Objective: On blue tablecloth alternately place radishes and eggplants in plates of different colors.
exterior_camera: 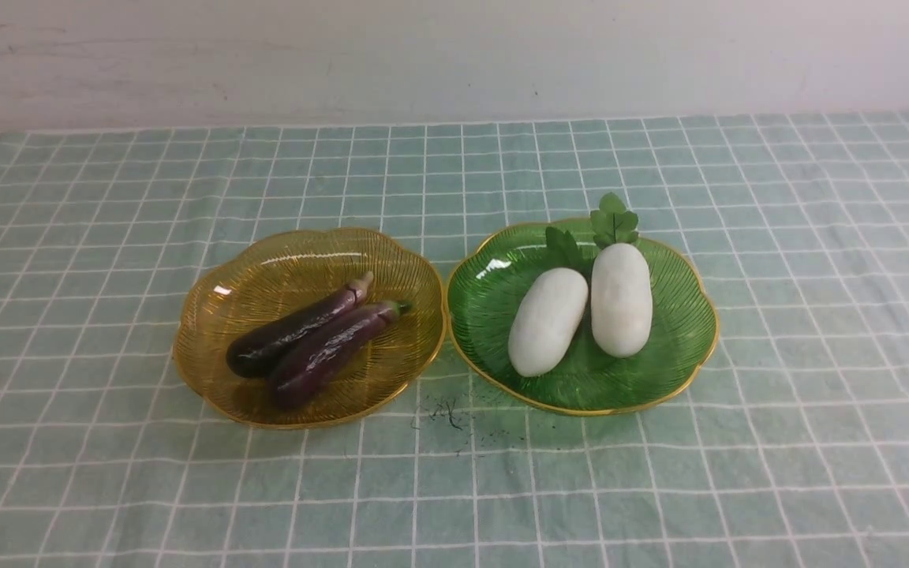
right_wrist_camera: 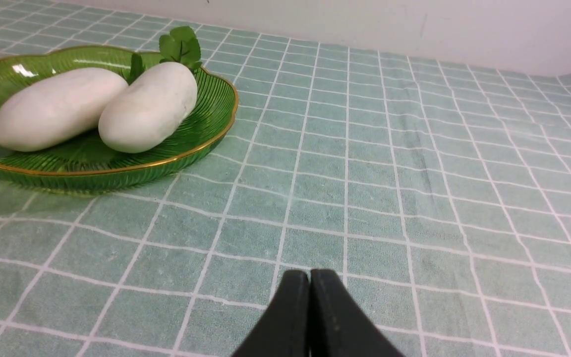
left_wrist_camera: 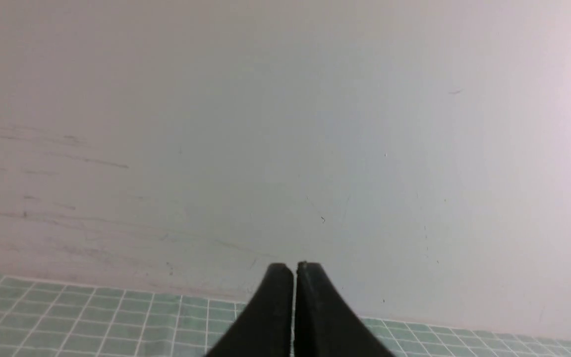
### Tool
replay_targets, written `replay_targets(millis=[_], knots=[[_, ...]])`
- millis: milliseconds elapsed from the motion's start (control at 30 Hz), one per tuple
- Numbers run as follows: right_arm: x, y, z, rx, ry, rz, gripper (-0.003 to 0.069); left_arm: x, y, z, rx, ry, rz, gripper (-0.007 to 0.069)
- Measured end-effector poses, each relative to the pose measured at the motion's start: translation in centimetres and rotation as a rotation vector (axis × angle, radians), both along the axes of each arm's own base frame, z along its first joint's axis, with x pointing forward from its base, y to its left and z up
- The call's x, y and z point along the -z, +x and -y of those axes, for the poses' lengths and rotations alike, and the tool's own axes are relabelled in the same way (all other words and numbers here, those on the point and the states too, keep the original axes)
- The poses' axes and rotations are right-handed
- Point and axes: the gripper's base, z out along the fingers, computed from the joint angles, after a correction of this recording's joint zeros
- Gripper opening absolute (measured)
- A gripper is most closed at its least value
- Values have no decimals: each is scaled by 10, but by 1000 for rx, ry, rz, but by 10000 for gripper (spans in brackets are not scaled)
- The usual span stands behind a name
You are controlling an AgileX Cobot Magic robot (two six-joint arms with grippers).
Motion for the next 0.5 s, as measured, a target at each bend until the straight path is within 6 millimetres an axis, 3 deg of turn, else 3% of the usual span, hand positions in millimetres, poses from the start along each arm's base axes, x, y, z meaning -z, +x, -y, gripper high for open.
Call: replay_targets(millis=[500], knots=[[0,0,0,0,0,0,-15,15,1,3,20,71,-105,-8]])
